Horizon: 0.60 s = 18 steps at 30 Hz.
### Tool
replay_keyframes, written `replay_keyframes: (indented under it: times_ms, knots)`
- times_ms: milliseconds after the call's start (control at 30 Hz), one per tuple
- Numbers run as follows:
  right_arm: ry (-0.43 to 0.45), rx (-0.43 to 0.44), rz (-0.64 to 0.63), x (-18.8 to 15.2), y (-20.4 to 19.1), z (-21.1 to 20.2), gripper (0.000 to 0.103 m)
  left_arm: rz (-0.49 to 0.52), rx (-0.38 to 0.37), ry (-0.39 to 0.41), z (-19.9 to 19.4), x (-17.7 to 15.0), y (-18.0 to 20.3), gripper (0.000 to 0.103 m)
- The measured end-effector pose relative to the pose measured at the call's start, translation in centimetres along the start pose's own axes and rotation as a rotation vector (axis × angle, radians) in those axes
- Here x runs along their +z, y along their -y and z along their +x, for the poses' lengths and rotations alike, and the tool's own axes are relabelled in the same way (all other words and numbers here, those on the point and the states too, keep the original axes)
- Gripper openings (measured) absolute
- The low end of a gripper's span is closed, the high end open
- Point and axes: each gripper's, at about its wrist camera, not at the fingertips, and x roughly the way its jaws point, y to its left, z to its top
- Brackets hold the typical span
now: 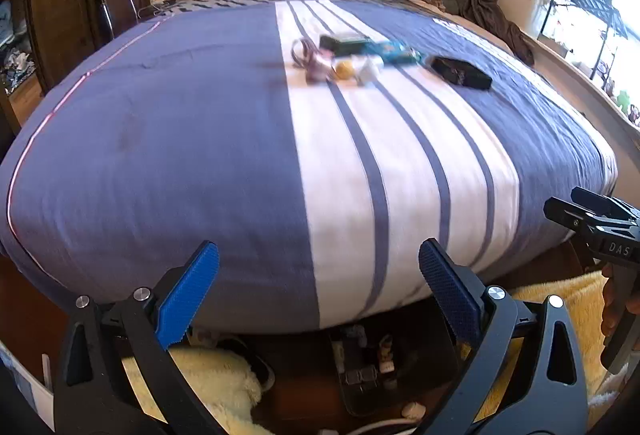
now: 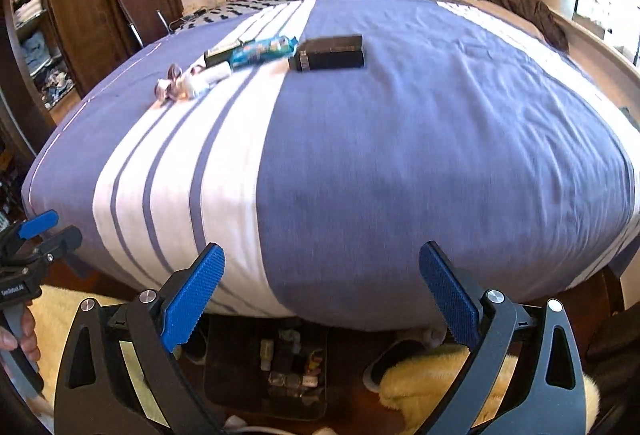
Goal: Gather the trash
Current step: 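Raise both open tools back over the items on the bed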
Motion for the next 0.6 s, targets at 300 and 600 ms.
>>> replay_keyframes:
  times_ms: [300,600]
  knots:
    - [0.038,-0.006,-0.036,3.9,-1.1,0.9,0.098,0.003,0.015,0.027,0.8,3.4,-0.5,0.095]
    - [0.034,-0.005,-0.065,7.0,-1.9,3.5,0.098,0.027,0.013,0.008,3.9,6.7,-0.1,0.095]
